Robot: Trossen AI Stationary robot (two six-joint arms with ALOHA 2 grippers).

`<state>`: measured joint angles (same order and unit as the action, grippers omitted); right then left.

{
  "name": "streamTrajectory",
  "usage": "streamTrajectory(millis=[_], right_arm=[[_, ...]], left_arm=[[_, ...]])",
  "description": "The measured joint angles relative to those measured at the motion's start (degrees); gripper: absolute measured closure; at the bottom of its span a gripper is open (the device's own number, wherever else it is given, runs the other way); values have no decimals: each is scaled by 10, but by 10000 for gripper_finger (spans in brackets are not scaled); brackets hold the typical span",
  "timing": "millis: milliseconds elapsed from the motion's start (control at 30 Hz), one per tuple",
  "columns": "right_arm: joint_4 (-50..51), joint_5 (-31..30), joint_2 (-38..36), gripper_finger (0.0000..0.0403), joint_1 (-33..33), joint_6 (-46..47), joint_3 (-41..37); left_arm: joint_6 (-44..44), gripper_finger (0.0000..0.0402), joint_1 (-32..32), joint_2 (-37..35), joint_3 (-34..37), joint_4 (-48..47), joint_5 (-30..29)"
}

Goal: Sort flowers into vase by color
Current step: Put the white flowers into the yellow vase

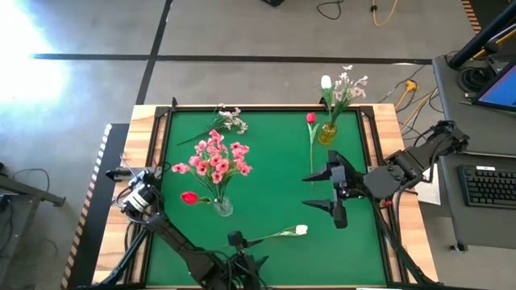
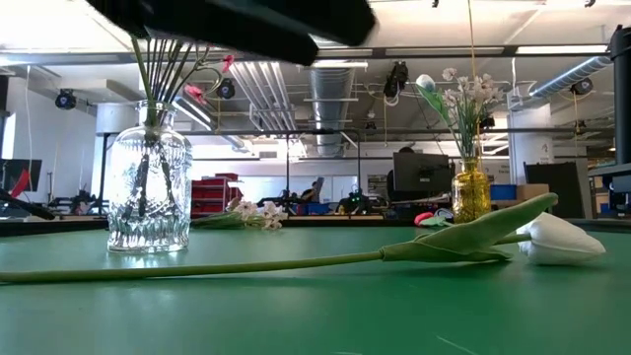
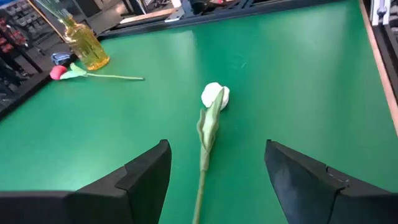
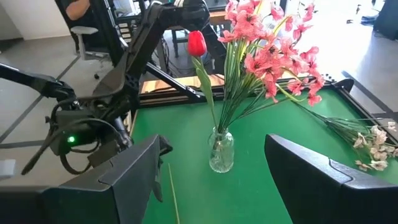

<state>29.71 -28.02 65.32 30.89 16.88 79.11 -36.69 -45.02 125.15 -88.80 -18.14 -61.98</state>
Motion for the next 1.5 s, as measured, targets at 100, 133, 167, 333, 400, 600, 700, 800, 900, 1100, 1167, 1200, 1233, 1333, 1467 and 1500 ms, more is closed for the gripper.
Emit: streamTrajectory(millis=[100,133,167,333,400,600,700,800,900,1100,1167,1200,1233,1333,1467,1500], right_arm=[[1,0,0,117,2,0,0],[1,0,0,116,3,0,-1],[3,0,0,115,2,0,-1],[6,0,0,115,5,5,-3],[13,0,0,115,5,11,-3],[27,0,0,115,5,21,-4],[27,0,0,115,6,21,-4],[27,-1,0,117,6,21,-4],[27,-1,0,117,6,22,-4],[28,-1,0,115,6,21,-5],[28,-1,0,113,6,21,-5],[28,-1,0,113,6,21,-5],[28,-1,0,113,6,21,-5],[28,-1,0,113,6,20,-5],[30,-1,0,113,6,20,-5],[31,-1,0,112,6,20,-5]], left_arm=[[0,165,8,17,5,17,12],[0,166,12,25,5,23,15],[0,166,15,32,5,26,18],[-9,167,35,61,6,38,41],[-20,167,39,71,6,37,44],[-29,170,43,73,9,37,41],[-37,170,48,73,16,37,45],[-48,171,52,73,23,36,46],[-50,172,59,73,25,37,65],[-69,219,67,72,33,42,84],[-70,248,68,72,33,42,85],[-70,264,68,72,34,42,85],[-70,281,68,72,34,41,86],[-70,330,68,72,34,42,99],[-74,391,67,72,34,43,106],[-74,395,66,72,34,43,105]])
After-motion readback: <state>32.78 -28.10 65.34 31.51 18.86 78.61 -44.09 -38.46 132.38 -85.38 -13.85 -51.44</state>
